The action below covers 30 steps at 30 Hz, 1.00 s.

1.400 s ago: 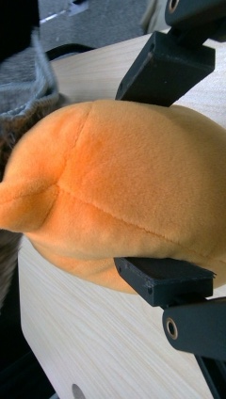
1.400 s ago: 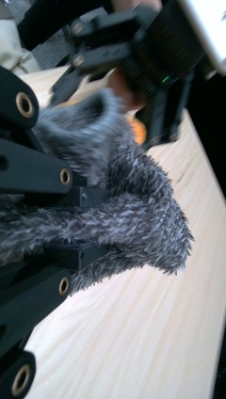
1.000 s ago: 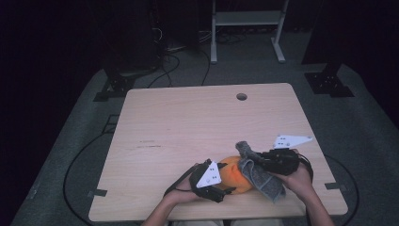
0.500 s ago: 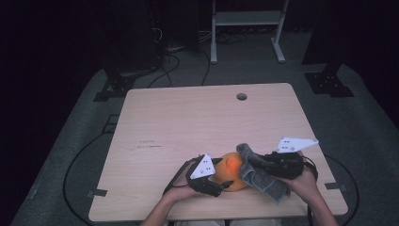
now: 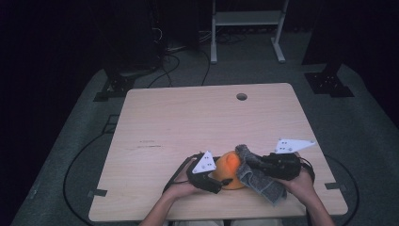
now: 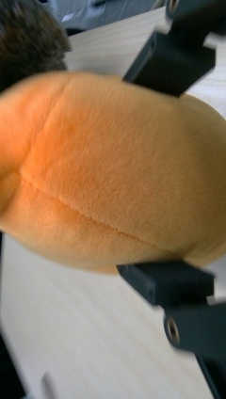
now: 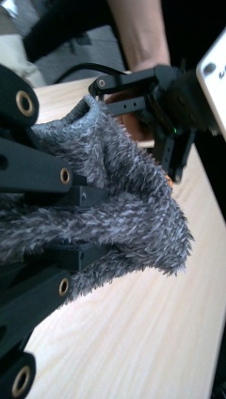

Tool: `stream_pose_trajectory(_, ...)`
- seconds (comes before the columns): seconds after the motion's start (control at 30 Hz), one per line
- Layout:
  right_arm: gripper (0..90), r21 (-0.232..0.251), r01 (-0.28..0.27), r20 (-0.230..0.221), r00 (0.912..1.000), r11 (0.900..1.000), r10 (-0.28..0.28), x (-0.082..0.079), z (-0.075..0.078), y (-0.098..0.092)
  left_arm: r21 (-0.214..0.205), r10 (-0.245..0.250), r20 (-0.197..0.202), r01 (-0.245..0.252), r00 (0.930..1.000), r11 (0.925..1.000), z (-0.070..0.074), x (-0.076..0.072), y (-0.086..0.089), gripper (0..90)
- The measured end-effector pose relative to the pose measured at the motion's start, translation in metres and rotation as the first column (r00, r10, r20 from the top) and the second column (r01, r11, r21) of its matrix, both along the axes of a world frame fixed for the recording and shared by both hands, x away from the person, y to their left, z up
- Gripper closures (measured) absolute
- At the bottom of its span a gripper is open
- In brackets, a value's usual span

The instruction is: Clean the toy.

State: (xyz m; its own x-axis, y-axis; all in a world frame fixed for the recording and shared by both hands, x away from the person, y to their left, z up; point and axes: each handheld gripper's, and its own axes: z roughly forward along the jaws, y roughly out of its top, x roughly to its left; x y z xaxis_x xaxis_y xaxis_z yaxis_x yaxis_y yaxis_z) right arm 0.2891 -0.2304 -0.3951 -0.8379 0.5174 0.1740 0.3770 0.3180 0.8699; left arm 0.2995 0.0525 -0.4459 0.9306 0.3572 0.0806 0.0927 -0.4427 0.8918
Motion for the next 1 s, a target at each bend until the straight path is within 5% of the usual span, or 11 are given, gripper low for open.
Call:
stream_pose_trajectory(0.1, 76.7, 0.046, 0.032, 0.014, 0.9994, 0.9984, -0.032, 0.001, 0.004, -0.004, -0.015, 0.030, 0.064, -0.029, 0.9975, 0.9995, 0.016, -0.005, 0.002, 28.2)
stream_pose_trajectory(0.23, 76.9, 0.114, 0.044, -0.024, 0.9988, 0.9925, -0.042, 0.008, 0.000, -0.007, -0.019, 0.027, 0.081, -0.025, 0.9963, 0.9995, 0.030, -0.008, 0.009, 28.0)
stream_pose_trajectory(0.37, 76.5, 0.078, 0.080, -0.091, 0.9932, 0.9938, -0.073, 0.017, -0.021, -0.001, 0.067, 0.040, 0.049, -0.043, 0.9980, 0.9968, 0.021, -0.004, 0.009, 23.8)
stream_pose_trajectory(0.5, 76.7, 0.061, 0.099, -0.143, 0.9856, 0.9932, -0.090, 0.023, -0.037, 0.000, 0.060, 0.067, 0.032, -0.069, 0.9972, 0.9958, 0.014, -0.002, 0.006, 19.7)
stream_pose_trajectory(0.67, 76.7, 0.090, 0.087, -0.052, 0.9952, 0.9921, -0.083, 0.013, -0.008, -0.006, 0.052, 0.080, 0.037, -0.082, 0.9961, 0.9953, 0.013, -0.001, 0.001, 18.7)
stream_pose_trajectory(0.83, 76.6, 0.083, 0.052, 0.040, 0.9977, 0.9952, -0.055, 0.002, 0.015, 0.016, 0.054, 0.048, 0.072, -0.052, 0.9963, 0.9972, 0.011, -0.007, -0.010, 17.0)
stream_pose_trajectory(1.0, 77.0, 0.005, 0.077, 0.013, 0.9969, 0.9970, -0.077, 0.009, 0.002, 0.027, 0.004, 0.011, 0.049, -0.012, 0.9988, 0.9999, 0.016, -0.003, 0.003, 13.0)
